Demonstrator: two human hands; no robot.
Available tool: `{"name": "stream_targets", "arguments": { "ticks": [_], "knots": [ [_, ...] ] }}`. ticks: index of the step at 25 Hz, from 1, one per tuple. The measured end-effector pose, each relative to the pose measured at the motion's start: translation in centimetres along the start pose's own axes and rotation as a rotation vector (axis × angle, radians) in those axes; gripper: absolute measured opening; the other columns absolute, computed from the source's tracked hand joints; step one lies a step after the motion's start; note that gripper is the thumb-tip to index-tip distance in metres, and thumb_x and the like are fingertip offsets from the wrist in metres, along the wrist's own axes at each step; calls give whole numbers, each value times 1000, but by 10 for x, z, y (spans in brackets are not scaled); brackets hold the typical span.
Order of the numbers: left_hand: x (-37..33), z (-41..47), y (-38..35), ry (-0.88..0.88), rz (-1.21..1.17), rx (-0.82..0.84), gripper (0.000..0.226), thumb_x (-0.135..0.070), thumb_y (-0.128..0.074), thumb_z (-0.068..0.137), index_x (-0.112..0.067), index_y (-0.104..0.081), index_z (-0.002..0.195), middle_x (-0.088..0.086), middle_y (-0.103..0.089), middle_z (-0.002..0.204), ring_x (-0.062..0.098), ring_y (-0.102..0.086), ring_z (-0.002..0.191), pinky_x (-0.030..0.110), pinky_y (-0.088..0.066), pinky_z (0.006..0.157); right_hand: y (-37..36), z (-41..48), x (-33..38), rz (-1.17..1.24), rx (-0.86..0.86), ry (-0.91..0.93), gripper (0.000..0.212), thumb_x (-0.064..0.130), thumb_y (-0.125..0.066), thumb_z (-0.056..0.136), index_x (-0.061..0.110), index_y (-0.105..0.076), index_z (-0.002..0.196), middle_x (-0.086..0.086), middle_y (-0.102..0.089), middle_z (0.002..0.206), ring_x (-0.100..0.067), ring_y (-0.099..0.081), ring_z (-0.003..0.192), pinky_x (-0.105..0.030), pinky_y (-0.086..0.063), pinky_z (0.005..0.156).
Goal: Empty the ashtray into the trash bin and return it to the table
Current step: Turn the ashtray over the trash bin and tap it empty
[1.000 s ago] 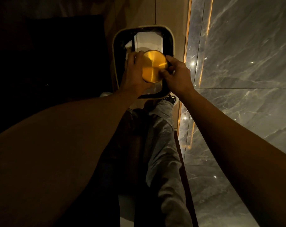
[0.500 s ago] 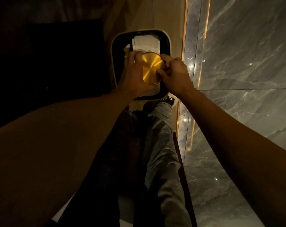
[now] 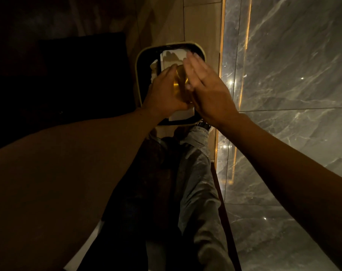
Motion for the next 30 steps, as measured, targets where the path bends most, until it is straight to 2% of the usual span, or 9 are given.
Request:
{"name": "stream_targets", "arguments": {
  "ticks": [3, 7, 11, 13, 15, 20, 22, 26, 30],
  "knots": [
    [-7, -3, 6, -45, 42, 14, 86, -52, -83, 53, -13, -56, 125, 3, -66, 121, 23, -63, 111, 36, -52, 91, -15, 0, 2, -63, 253, 117, 54, 27, -33, 101, 2, -23, 148, -22, -25, 156, -36, -19, 147, -45, -21, 120],
    [-3, -3, 11, -31, 54, -24, 85, -53, -85, 49, -13, -57, 119, 1, -69, 116, 19, -66, 106, 36, -54, 86, -3, 10, 5, -35, 133, 31, 53, 23, -32, 102, 2, -19, 149, -19, -19, 159, -31, -14, 149, -41, -14, 122],
    [-2, -4, 11, -14, 126, 17, 87, -51, -87, 52, -15, -55, 124, 3, -68, 118, 23, -65, 108, 33, -51, 88, -16, 5, 6, -39, 289, 113, 55, 20, -36, 101, 1, -20, 149, -22, -21, 158, -35, -15, 148, -49, -21, 120],
    [-3, -4, 12, -2, 72, 1, 86, -48, -88, 51, -14, -56, 123, 2, -69, 116, 21, -66, 106, 34, -53, 87, -4, 8, 8, -19, 161, 85, 54, 19, -35, 101, 2, -19, 149, -18, -18, 159, -30, -12, 149, -43, -15, 122],
    [-8, -3, 13, -44, 28, -7, 85, -48, -88, 51, -12, -57, 121, 3, -69, 115, 20, -66, 105, 31, -52, 85, -2, 7, 7, -2, 102, 60, 53, 20, -34, 101, 2, -21, 149, -17, -18, 159, -29, -12, 149, -44, -18, 122],
    [-3, -8, 4, -20, 95, 59, 82, -48, -89, 53, -15, -57, 122, 4, -68, 115, 24, -64, 106, 32, -49, 87, -27, -4, -4, -59, 437, 82, 59, 22, -37, 99, 2, -16, 150, -22, -18, 158, -35, -12, 149, -46, -21, 120],
    [1, -12, 5, 9, 70, 32, 82, -52, -87, 51, -16, -57, 118, 2, -68, 113, 23, -65, 104, 34, -52, 86, -12, 3, 5, -23, 361, 55, 58, 21, -34, 98, 3, -16, 151, -20, -17, 159, -33, -11, 149, -44, -17, 122],
    [2, -11, 10, 61, 59, 4, 86, -59, -80, 46, -17, -56, 117, 1, -68, 114, 24, -65, 105, 42, -54, 84, 18, 10, 13, -26, 45, -9, 51, 19, -33, 103, 1, -20, 149, -20, -19, 159, -32, -14, 149, -38, -12, 121],
    [11, -14, 9, 80, 149, 71, 109, -67, -79, 46, -19, -46, 138, 1, -59, 135, 25, -57, 122, 44, -49, 97, -18, -2, 5, -9, 378, 28, 56, 24, -34, 101, 2, -17, 150, -21, -15, 159, -35, -11, 149, -51, -27, 117]
  ]
}}
Point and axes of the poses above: each hand's wrist, its own z-axis towards the middle knuckle, its own y-axis out of the back of the hand, x = y × z, the point moved 6 cm from there along z, towards the middle knuckle
